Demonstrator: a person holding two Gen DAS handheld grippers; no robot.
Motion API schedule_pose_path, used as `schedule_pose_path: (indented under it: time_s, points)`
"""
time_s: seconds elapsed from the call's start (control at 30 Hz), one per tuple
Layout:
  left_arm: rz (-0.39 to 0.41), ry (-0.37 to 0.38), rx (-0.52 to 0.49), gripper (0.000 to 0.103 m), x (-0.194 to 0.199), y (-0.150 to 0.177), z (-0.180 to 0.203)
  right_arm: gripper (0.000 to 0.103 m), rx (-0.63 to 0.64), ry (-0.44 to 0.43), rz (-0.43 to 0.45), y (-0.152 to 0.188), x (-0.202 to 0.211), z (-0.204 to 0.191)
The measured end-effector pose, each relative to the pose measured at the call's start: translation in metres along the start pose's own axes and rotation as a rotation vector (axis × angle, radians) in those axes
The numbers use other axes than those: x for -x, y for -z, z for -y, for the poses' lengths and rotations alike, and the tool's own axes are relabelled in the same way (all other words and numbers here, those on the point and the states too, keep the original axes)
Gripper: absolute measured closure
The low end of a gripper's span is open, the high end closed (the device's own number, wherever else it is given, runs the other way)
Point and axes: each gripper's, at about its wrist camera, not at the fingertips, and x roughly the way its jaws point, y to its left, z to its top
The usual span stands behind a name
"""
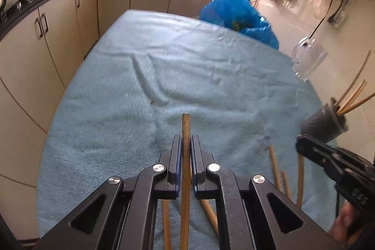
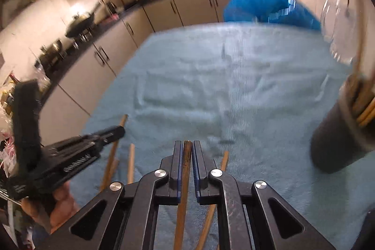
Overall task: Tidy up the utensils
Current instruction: 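Lift the held chopsticks upright with both grippers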
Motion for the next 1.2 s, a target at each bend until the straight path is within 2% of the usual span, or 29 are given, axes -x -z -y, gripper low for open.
schedule_pose_path:
  time_s: [0.17, 0.3, 0.67, 0.87, 1.2]
  points:
    - [0.065, -0.009, -0.020, 0.096, 0.033, -0.003, 0.017, 0.095, 0.072, -0.003, 0.146, 0.002, 0.048, -0.017]
    - [0.092, -0.003, -0.009, 0.096, 0.064, 0.000, 0.026, 0.095, 0.088, -0.014, 0.225, 0.007, 0.076, -0.025]
    - [0.159, 0.010, -0.004, 0.096, 0.131, 0.025, 0.052, 0.095, 0.127, -0.042, 0.344, 0.027, 0.131, -0.030]
    - [0.179, 0.004, -0.024, 0.096, 0.150, 0.035, 0.069, 0.095, 0.143, -0.053, 0.405, 0.035, 0.156, -0.032]
    - [0.192, -0.010, -0.034, 0.096, 0.160, 0.041, 0.087, 0.095, 0.118, -0.073, 0.442, 0.043, 0.177, -0.018]
